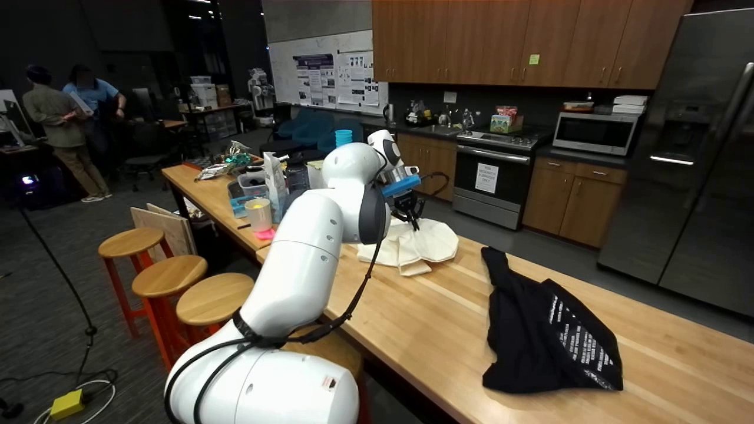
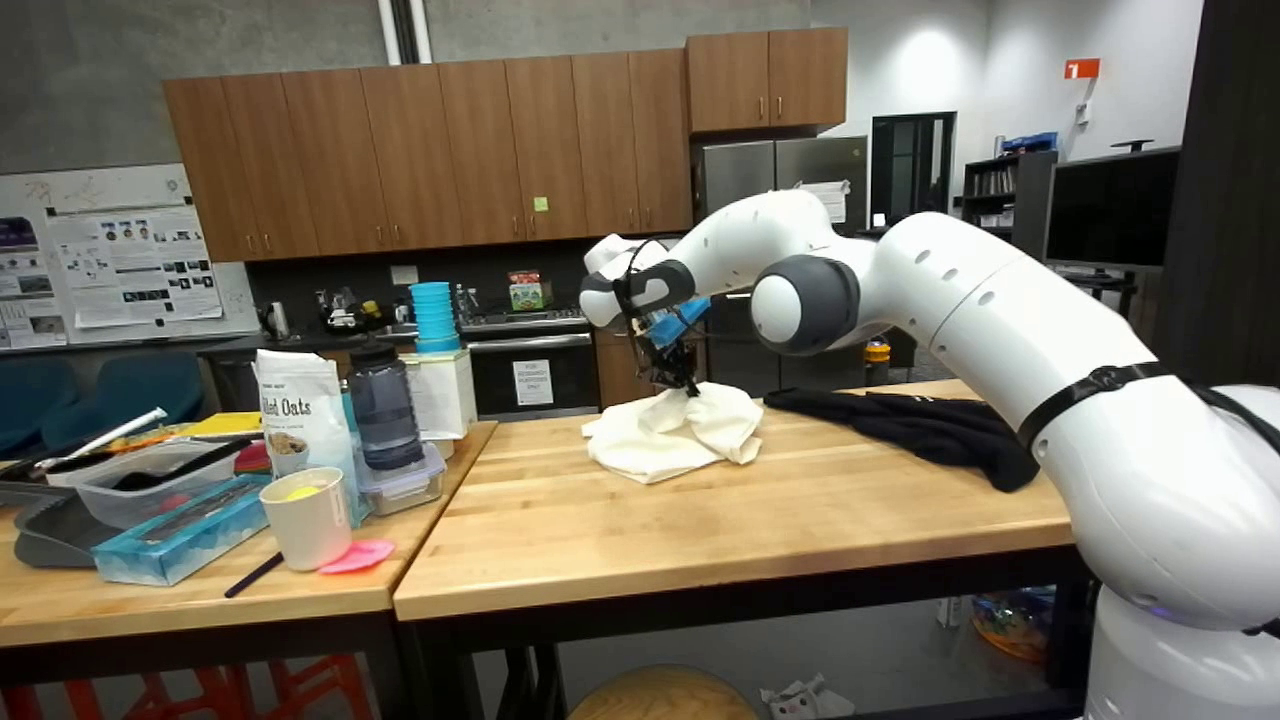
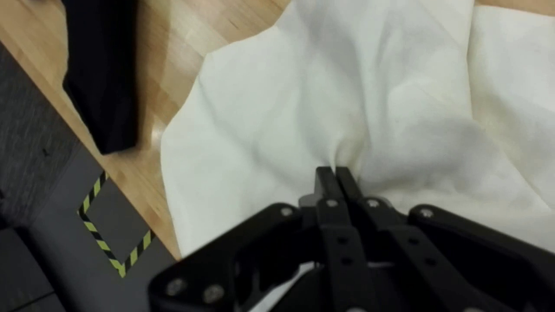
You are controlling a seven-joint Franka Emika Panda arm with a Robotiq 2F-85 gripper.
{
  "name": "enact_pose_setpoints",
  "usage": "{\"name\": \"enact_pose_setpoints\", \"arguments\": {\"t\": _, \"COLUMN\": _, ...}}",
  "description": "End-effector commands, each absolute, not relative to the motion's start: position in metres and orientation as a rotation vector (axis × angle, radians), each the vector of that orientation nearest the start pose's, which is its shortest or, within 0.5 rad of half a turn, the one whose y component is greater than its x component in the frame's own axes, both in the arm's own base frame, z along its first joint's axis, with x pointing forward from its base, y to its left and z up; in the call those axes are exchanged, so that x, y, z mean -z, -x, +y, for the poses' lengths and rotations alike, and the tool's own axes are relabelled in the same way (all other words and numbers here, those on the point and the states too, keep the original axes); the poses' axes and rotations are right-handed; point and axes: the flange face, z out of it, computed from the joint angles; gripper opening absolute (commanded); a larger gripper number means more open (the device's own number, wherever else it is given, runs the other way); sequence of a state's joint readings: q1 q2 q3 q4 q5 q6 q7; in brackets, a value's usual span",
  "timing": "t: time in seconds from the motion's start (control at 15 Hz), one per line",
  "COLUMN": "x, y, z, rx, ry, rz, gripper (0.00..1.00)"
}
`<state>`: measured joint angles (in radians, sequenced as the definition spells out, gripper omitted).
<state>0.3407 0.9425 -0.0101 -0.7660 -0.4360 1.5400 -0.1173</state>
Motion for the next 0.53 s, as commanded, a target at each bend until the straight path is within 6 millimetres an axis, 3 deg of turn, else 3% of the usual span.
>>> {"name": "enact_pose_setpoints", "arguments": {"t": 0.0, "x": -0.387, "y": -0.737, "z": 0.226, "rx": -0.226, "ry": 3.449, "rz": -1.134, "gripper": 0.0}}
{"name": "enact_pose_setpoints", "arguments": {"t": 0.2, "x": -0.392, "y": -0.737, "z": 0.226, "rx": -0.221, "ry": 3.445, "rz": -1.181, "gripper": 0.0}}
{"name": "enact_pose_setpoints", "arguments": {"t": 0.47, "x": -0.378, "y": -0.739, "z": 0.197, "rx": -0.312, "ry": 3.426, "rz": -1.031, "gripper": 0.0}}
